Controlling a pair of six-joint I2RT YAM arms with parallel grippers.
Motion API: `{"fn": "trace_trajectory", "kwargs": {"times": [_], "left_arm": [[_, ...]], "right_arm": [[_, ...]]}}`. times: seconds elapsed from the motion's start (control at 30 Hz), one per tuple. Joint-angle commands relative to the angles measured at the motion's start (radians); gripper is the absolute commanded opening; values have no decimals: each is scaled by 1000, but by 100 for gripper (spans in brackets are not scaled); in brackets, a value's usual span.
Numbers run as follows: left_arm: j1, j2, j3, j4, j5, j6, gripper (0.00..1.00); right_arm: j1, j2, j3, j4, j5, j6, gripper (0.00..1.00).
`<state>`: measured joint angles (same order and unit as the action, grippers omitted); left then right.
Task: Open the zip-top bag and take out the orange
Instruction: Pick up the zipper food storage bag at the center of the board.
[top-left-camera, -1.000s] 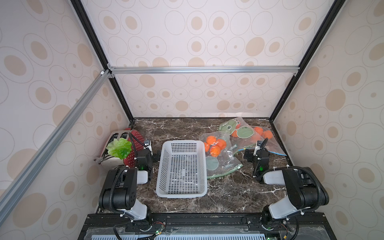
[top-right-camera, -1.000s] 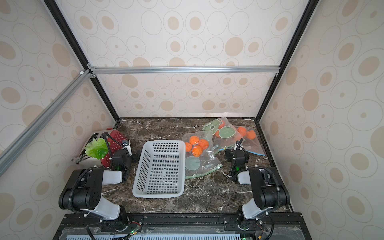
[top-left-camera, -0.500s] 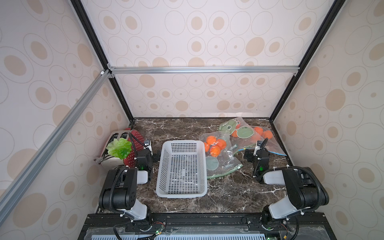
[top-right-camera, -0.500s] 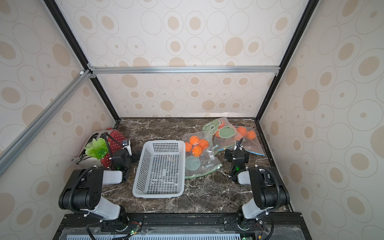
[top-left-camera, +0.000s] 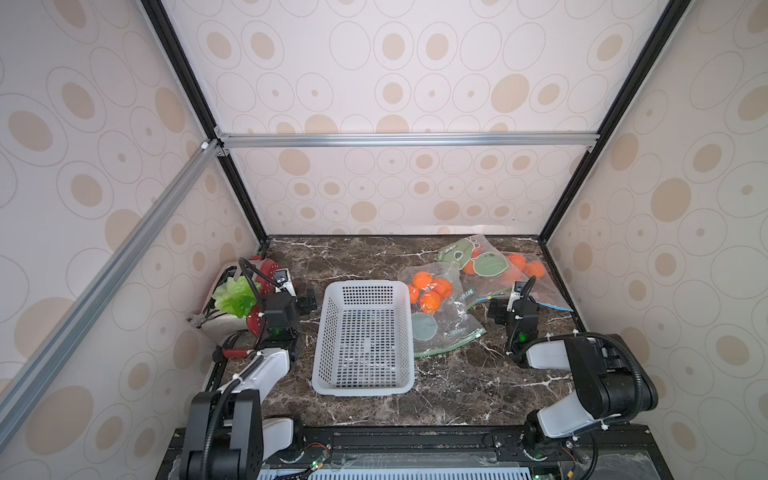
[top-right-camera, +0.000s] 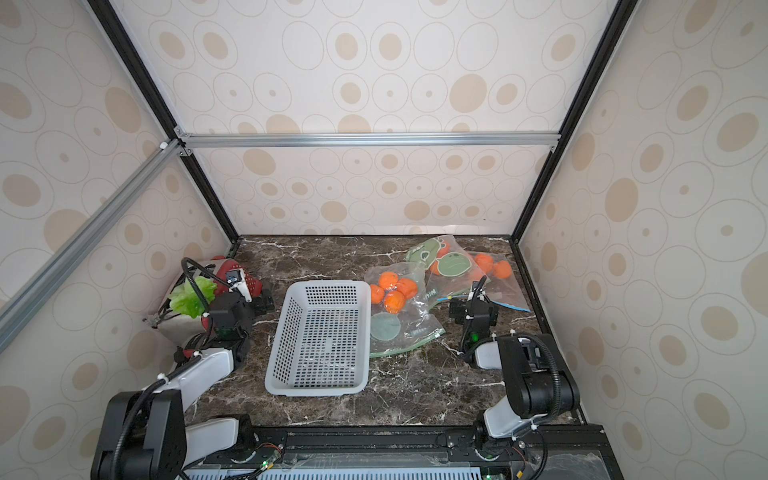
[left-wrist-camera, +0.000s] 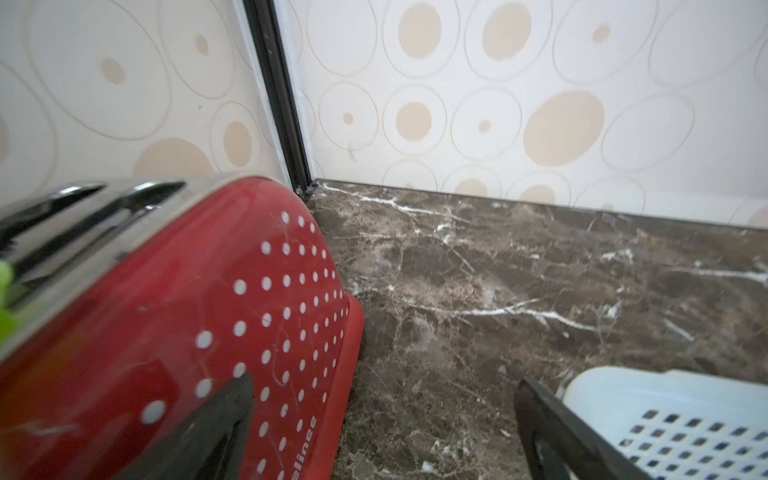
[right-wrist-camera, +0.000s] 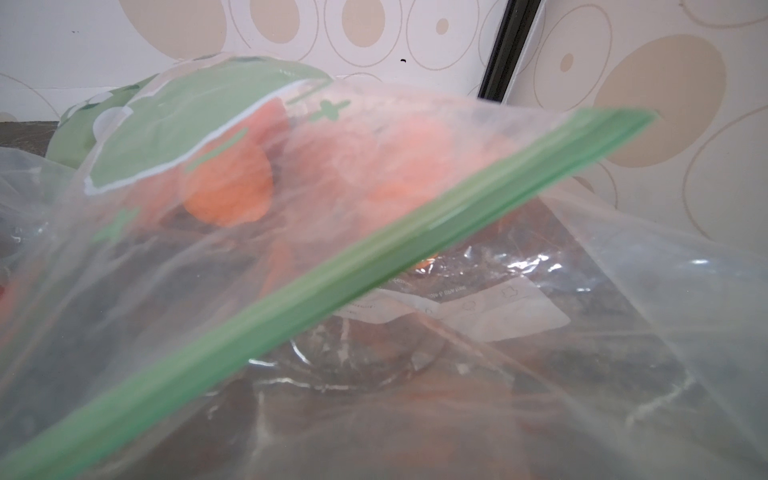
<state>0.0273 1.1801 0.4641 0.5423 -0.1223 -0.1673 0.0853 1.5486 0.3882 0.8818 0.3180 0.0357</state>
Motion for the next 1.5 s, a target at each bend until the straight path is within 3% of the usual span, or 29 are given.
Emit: {"fn": "trace_trajectory", "kwargs": {"times": [0.0,0.17,0.37,0.53,0.77,0.87,0.97,1.03,1.1,1.23,1.37,1.47], "left_arm": [[-3,-57,48,-179,-64,-142,99],[-3,-96,116,-343,-130,-321,99],[-4,-122,145,-336,128,-373,99],[-90,-140,214,-415,196,-395,98],[-129,-184,247,-478,353,-516,94],[-202,-207,260,-576,376,-545,93],[-214,-226,309,-714,568,-579,93],[-216,-275,344,-836,647,-538,93],[-215,-338,386,-985,628,-449,94],[-215,-435,462,-1265,460,-254,96],[-215,-508,433,-1336,341,-184,97],[-215,-535,423,-1323,344,-181,97]], "right_arm": [[6,8,1,11,13,-12,100],[6,8,3,6,12,-9,100],[6,-44,22,-66,-27,-31,100],[40,-231,70,-316,32,-24,100],[53,-443,140,-745,-52,177,93],[54,-514,185,-934,-87,275,89],[53,-555,244,-1108,-205,331,86],[53,-572,283,-1209,-291,374,84],[53,-583,307,-1287,-388,381,84],[54,-635,304,-1418,-528,425,83],[53,-692,261,-1481,-617,444,82],[53,-708,215,-1468,-642,466,79]]}}
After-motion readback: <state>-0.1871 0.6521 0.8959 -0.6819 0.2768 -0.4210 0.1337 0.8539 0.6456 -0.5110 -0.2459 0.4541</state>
